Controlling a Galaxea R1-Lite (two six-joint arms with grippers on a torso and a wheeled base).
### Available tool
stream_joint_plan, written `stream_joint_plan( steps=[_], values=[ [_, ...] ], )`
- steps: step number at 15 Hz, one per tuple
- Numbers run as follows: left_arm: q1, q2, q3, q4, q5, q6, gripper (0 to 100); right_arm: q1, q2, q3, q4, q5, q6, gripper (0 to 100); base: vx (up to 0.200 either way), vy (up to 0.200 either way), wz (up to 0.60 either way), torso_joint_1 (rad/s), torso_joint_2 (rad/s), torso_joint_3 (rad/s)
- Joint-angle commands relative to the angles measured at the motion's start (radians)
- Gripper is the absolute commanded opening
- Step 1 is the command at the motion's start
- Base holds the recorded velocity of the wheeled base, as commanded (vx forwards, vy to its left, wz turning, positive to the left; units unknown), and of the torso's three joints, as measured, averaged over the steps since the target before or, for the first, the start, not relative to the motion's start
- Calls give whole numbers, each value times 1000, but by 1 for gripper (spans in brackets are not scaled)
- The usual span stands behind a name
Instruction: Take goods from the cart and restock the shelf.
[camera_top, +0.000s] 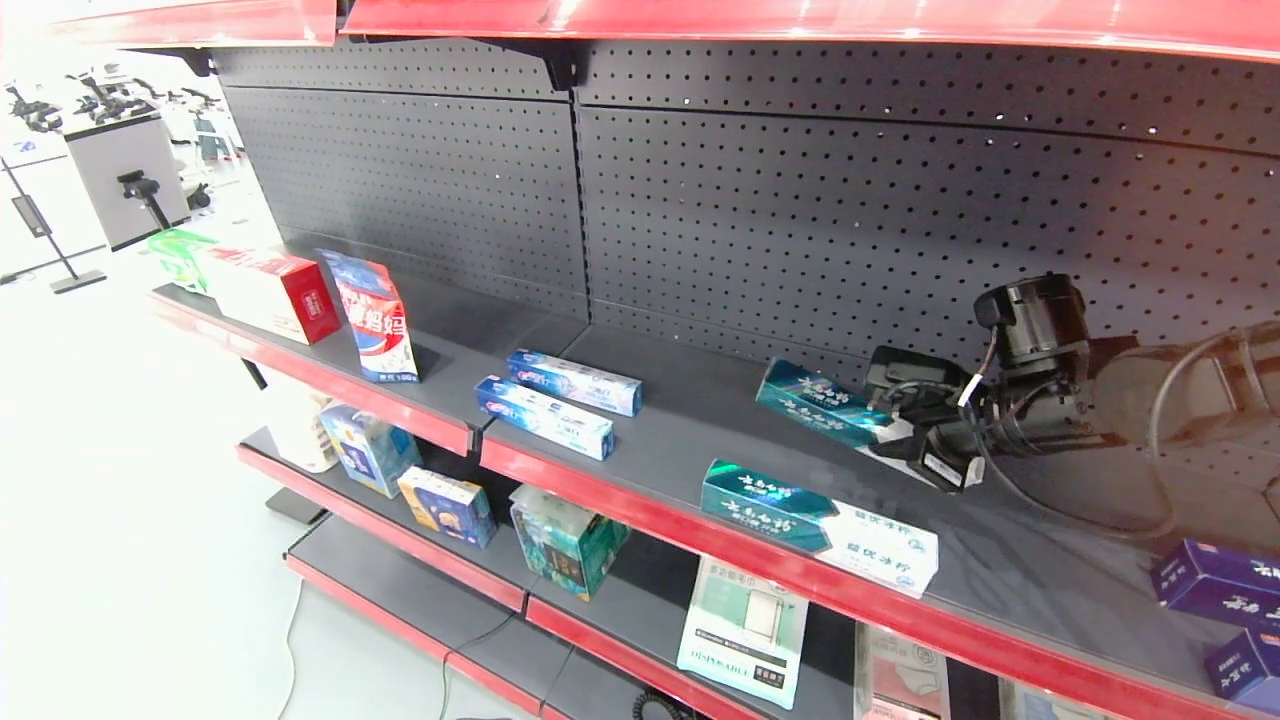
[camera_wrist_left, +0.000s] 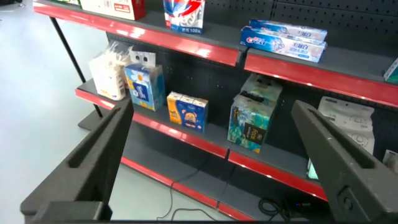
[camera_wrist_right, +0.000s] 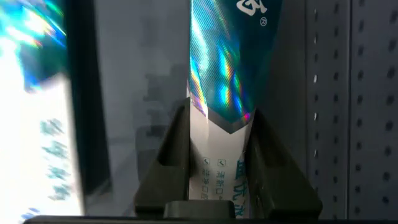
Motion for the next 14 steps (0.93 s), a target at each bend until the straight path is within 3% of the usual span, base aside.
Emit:
stream_joint_plan(
  steps=[1, 14],
  values=[
    [0, 0, 0, -1, 1, 0, 100, -15, 4, 5, 0, 0, 0, 0, 0, 0, 0, 0, 0, 0],
    [0, -1, 0, 0, 1, 0, 100, -80, -5, 63, 6, -35, -86, 0, 0, 0, 0, 0, 0, 0]
  ],
)
